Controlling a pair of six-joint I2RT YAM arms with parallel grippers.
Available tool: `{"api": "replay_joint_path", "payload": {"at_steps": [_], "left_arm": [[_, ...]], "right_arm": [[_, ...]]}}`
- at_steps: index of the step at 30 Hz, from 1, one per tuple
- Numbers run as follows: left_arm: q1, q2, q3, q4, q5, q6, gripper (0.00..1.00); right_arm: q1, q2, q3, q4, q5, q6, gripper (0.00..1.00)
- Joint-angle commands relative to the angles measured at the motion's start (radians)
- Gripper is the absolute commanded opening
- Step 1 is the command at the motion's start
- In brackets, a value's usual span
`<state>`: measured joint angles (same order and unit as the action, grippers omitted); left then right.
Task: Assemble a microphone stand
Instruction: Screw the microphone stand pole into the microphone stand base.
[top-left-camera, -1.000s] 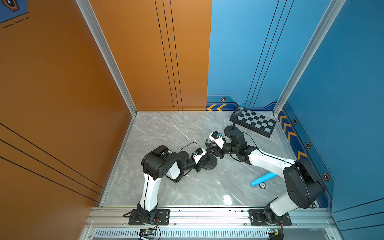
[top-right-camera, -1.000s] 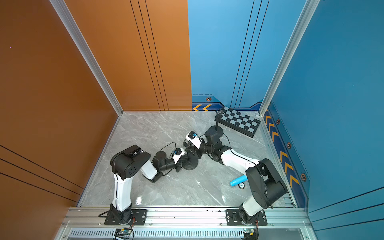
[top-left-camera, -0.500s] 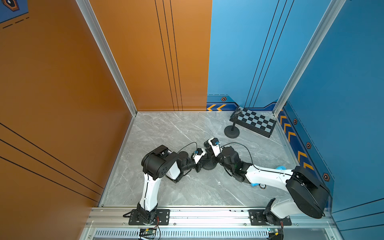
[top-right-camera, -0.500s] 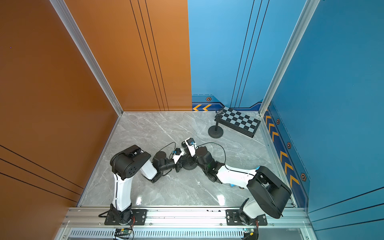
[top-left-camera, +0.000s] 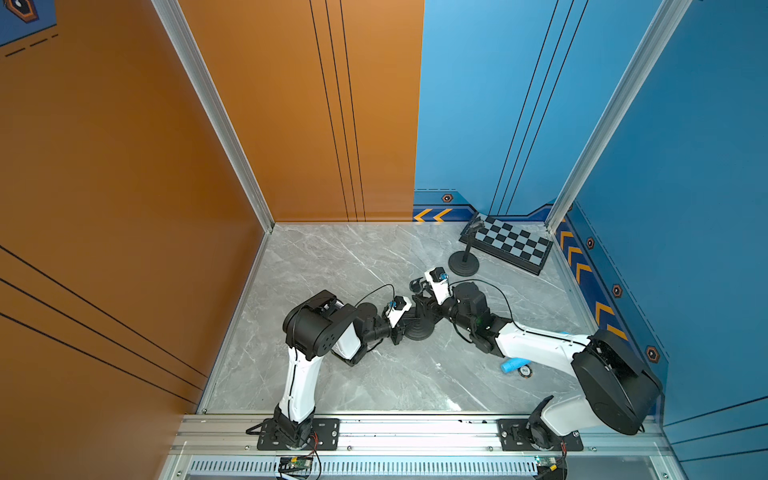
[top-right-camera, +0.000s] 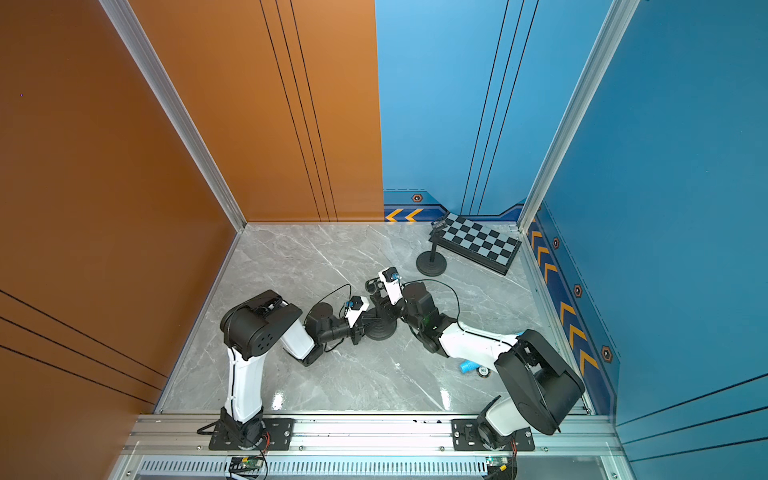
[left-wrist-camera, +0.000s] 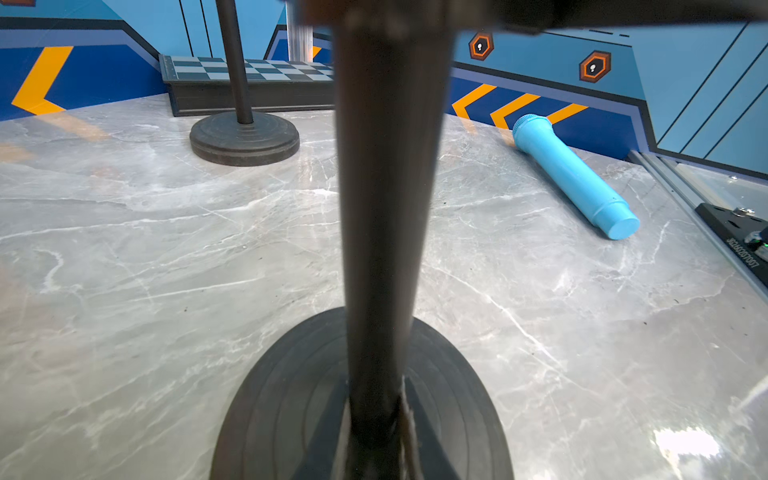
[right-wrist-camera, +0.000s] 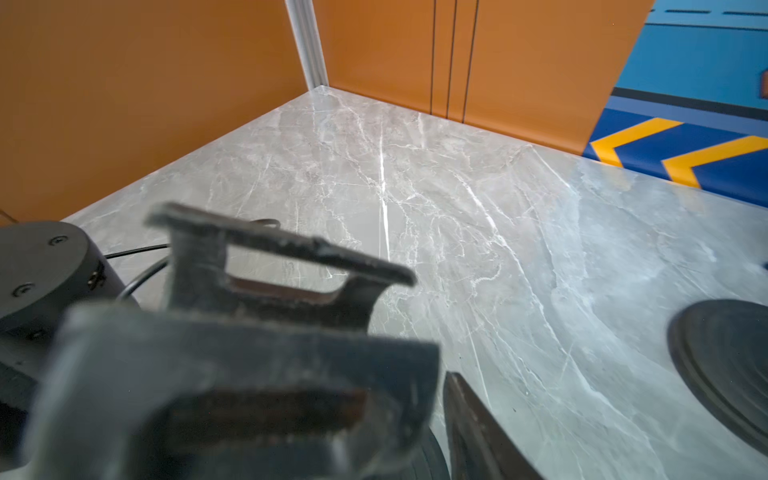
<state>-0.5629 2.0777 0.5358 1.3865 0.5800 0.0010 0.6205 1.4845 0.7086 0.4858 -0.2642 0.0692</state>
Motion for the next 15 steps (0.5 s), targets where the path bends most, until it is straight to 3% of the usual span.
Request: {"api": "replay_joint_path", "payload": {"at_steps": [1, 5, 9, 12, 15], "left_arm": [[0.008, 0.018, -0.03, -0.152, -0.019, -0.01, 0.19], [0.009, 0.019, -0.027, -0.152, -0.018, -0.018, 0.19], [0.008, 0.019, -0.028, -0.152, -0.022, -0.019, 0.19], [0.008, 0.021, -0.027, -0.152, -0.022, -0.017, 0.19], [0.008, 0.022, -0.026, -0.152, -0.024, -0.018, 0.19]], "right_arm": [[-0.067, -0.001, 0.065, -0.098, -0.312, -0.068, 0.58], [-0.073, 0.039, 0.138, -0.191, -0.353, -0.139, 0.55], [-0.073, 0.075, 0.161, -0.201, -0.346, -0.148, 0.42], [-0.063, 0.076, 0.15, -0.186, -0.271, -0.134, 0.39], [-0.04, 0.062, 0.123, -0.162, -0.141, -0.115, 0.25]]}}
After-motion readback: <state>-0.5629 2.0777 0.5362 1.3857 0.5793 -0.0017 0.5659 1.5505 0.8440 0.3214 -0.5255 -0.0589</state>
